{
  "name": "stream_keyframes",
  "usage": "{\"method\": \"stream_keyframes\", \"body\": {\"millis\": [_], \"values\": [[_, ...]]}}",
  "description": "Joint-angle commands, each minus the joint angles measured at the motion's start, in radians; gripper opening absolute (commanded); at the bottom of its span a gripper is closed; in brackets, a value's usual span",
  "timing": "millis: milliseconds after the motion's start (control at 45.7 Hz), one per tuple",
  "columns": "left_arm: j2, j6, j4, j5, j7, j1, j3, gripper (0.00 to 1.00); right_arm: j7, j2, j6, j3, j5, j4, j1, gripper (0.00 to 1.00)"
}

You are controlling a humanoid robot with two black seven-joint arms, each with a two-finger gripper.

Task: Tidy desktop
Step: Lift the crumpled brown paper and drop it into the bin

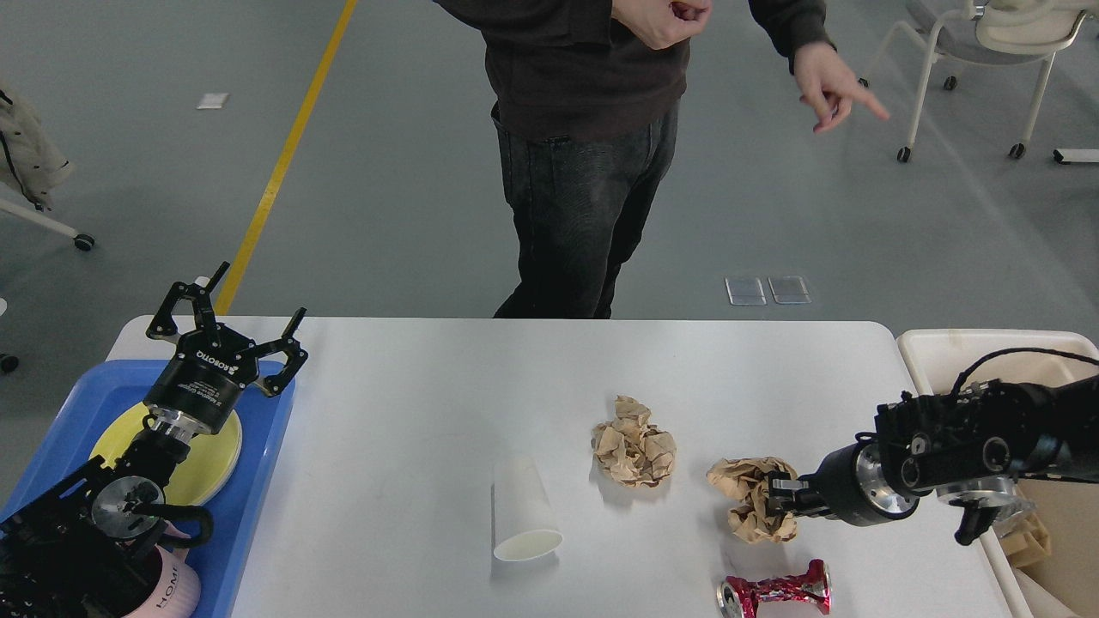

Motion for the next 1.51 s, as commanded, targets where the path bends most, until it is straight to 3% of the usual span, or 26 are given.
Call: {"method": "stream_keyframes", "body": {"millis": [0, 109, 197, 285, 372, 482, 569, 679, 832, 898, 1029, 1139, 1160, 1204, 1248, 1292, 1489], "values": [[0.000, 0.000, 0.000, 0.000, 0.000, 0.000, 0.000, 1.00, 0.004, -0.129, 0.151, -0.021, -0.006, 0.078, 0.216, 0.00], [0.000, 0.000, 0.000, 0.000, 0.000, 0.000, 0.000, 1.00, 0.002, -0.273, 0.376, -0.111, -0.033, 0.177, 0.610, 0.00], [0.000, 0.000, 0.000, 0.000, 0.000, 0.001, 0.000, 1.00, 0.004, -0.322, 0.571, -0.184, -0.114, 0.145, 0.903, 0.00], [0.001, 0.000, 0.000, 0.000, 0.000, 0.001, -0.002, 1.00, 0.015, -0.336, 0.735, -0.214, -0.215, 0.060, 1.080, 0.00], [0.001, 0.000, 0.000, 0.000, 0.000, 0.001, -0.002, 1.00, 0.057, -0.357, 0.822, -0.225, -0.303, 0.001, 1.146, 0.00], [0.001, 0.000, 0.000, 0.000, 0.000, 0.001, -0.002, 1.00, 0.068, -0.388, 0.826, -0.276, -0.349, -0.013, 1.154, 0.00], [0.001, 0.000, 0.000, 0.000, 0.000, 0.001, -0.002, 1.00, 0.064, -0.428, 0.782, -0.325, -0.372, -0.041, 1.119, 0.00], [0.001, 0.000, 0.000, 0.000, 0.000, 0.001, 0.000, 1.00, 0.064, -0.509, 0.574, -0.337, -0.455, -0.131, 0.904, 0.00], [0.000, 0.000, 0.000, 0.000, 0.000, 0.000, 0.000, 1.00, 0.070, -0.522, 0.267, -0.311, -0.452, -0.400, 0.410, 0.00], [0.000, 0.000, 0.000, 0.000, 0.000, 0.000, 0.000, 1.00, 0.071, -0.500, 0.129, -0.224, -0.391, -0.538, 0.076, 0.00], [0.000, 0.000, 0.000, 0.000, 0.000, 0.000, 0.001, 1.00, 0.073, -0.390, 0.032, -0.008, -0.208, -0.748, -0.378, 0.00], [0.000, 0.000, 0.000, 0.000, 0.000, 0.000, 0.001, 1.00, 0.073, -0.313, -0.019, 0.134, -0.136, -0.920, -0.605, 0.00], [0.000, 0.000, 0.000, 0.000, 0.000, 0.000, 0.001, 1.00, 0.073, -0.305, -0.028, 0.157, -0.133, -0.941, -0.632, 0.07], [0.000, 0.000, 0.000, 0.000, 0.000, 0.000, 0.001, 1.00, 0.073, -0.290, -0.048, 0.199, -0.131, -0.969, -0.667, 0.35], [0.000, 0.000, 0.000, 0.000, 0.000, 0.000, 0.001, 1.00, 0.071, -0.282, -0.053, 0.226, -0.131, -0.971, -0.692, 0.54], [0.000, 0.000, 0.000, 0.000, 0.000, 0.000, 0.001, 1.00, 0.071, -0.281, -0.056, 0.250, -0.131, -0.977, -0.696, 1.00], [0.000, 0.000, 0.000, 0.000, 0.000, 0.000, 0.001, 1.00, 0.071, -0.273, -0.056, 0.258, -0.131, -0.975, -0.698, 1.00]]}}
